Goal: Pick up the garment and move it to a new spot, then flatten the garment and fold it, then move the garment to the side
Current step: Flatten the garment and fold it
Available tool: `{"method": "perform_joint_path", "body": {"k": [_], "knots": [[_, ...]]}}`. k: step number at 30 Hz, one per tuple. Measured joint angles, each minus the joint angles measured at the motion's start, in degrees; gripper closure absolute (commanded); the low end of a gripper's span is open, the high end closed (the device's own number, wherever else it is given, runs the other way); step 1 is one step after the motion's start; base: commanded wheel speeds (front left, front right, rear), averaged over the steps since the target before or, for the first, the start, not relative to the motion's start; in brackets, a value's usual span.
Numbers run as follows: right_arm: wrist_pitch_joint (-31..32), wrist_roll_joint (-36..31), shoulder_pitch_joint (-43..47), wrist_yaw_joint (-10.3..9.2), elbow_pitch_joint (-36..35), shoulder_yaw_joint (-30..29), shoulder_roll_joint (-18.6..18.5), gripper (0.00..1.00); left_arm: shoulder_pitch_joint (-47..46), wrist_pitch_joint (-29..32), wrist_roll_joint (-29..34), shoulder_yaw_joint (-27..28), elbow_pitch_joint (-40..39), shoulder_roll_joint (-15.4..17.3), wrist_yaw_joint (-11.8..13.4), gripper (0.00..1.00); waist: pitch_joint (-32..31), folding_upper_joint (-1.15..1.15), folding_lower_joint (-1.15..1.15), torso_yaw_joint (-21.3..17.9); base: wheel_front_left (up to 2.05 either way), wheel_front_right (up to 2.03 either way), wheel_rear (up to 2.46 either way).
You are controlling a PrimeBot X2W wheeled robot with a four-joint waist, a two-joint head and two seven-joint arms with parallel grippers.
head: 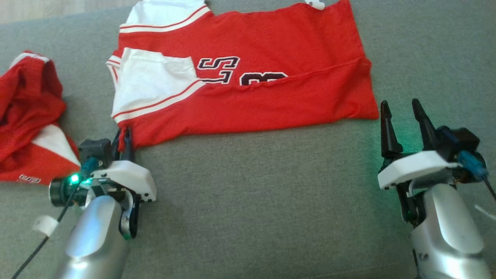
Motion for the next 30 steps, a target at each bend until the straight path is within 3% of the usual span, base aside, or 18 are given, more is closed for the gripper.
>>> {"method": "perform_joint_path", "body": {"k": [5, 18, 19, 20, 21, 30], "knots": [[5.6, 4.5, -3.9, 0.00, 8.6, -1.6, 0.1, 0.00, 0.2, -6.4, 0.0, -0.4, -4.1, -0.9, -0.4, 1.00, -0.1, 0.00, 0.00, 1.8, 0.00, 0.00, 0.00], [7.8, 8.9, -14.9, 0.00, 25.2, -2.2, -0.4, 0.00, 0.2, -10.3, 1.2, -3.5, -10.8, -2.0, -1.4, 1.00, 1.3, 0.00, -0.01, 6.3, 0.00, 0.00, 0.00], [7.8, 9.1, -15.7, 0.00, 26.1, -1.6, -0.5, 0.17, 0.2, -10.5, 1.3, -3.6, -10.9, -2.1, -1.4, 1.00, 1.4, 0.00, -0.01, 6.4, 0.00, 0.00, 0.00], [7.8, 8.8, -16.4, 0.00, 26.9, -1.1, -0.8, 0.70, 0.2, -10.5, 1.3, -3.6, -10.9, -2.1, -1.4, 1.00, 1.5, 0.00, -0.01, 6.6, 0.00, 0.00, 0.00], [7.6, 8.2, -17.0, 0.00, 27.6, -0.7, -0.9, 1.00, 0.3, -10.5, 1.3, -3.6, -10.9, -2.1, -1.3, 1.00, 1.5, 0.00, -0.01, 6.6, 0.00, 0.00, 0.00], [2.7, 0.1, -17.4, 0.00, 31.8, -2.7, -0.8, 1.00, 2.9, -10.4, 0.9, -3.6, -8.9, -1.9, -0.8, 1.00, -1.0, 0.00, -0.01, 5.5, 0.00, 0.00, 0.00]]}}
